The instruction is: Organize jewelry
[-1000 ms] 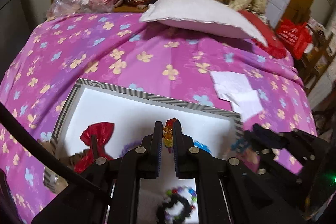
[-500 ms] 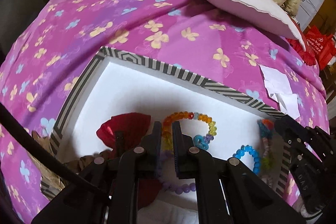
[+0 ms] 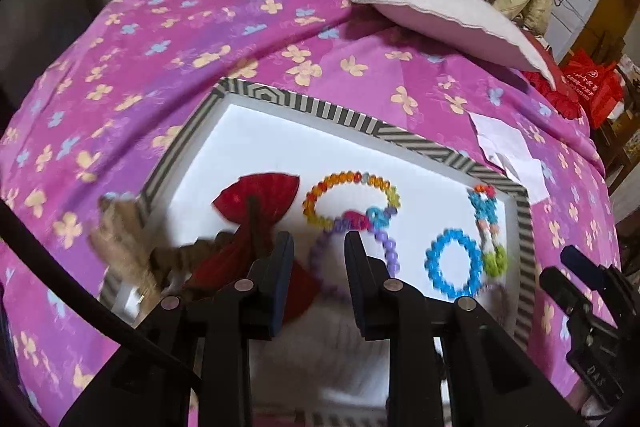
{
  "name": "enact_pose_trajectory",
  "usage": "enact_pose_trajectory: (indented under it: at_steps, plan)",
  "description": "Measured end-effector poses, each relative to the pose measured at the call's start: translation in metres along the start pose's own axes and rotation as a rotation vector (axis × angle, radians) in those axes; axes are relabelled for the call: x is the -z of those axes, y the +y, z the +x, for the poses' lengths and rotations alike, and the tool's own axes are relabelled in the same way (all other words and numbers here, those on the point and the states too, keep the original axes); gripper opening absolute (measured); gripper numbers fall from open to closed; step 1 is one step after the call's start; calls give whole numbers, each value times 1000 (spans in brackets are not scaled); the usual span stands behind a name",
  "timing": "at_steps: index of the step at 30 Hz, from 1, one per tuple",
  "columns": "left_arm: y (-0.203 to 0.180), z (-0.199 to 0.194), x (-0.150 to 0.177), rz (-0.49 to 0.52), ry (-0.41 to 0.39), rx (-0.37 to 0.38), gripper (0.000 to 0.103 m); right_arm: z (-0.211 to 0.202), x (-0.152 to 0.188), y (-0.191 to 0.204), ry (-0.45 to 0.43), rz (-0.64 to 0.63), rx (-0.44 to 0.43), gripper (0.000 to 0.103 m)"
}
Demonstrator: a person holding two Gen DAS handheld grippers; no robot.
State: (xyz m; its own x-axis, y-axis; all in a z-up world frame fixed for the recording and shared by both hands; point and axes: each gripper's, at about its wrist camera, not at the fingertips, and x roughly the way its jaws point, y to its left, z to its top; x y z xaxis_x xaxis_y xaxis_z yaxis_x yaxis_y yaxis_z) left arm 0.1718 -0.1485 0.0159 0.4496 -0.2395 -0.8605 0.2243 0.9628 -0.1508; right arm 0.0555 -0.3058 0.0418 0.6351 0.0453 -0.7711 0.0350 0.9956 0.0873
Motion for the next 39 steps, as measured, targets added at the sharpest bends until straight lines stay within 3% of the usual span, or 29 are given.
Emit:
enact_pose_trajectory:
  at_steps: [11,18,22,39]
  plan:
    - [6,-51,58,47,-89,-80,47,-33,45,49,-30,32,-2,61]
    - [14,-73,78,39,-122,-93,47,-48,50,67,-50,51,8,63]
    - [14,-85,82,47,-144,-98,47,-52,48,76,-52,49,10,68]
    - [15,-114,72,56,-222,-121,47,-67,36,80,-70,56,28,72]
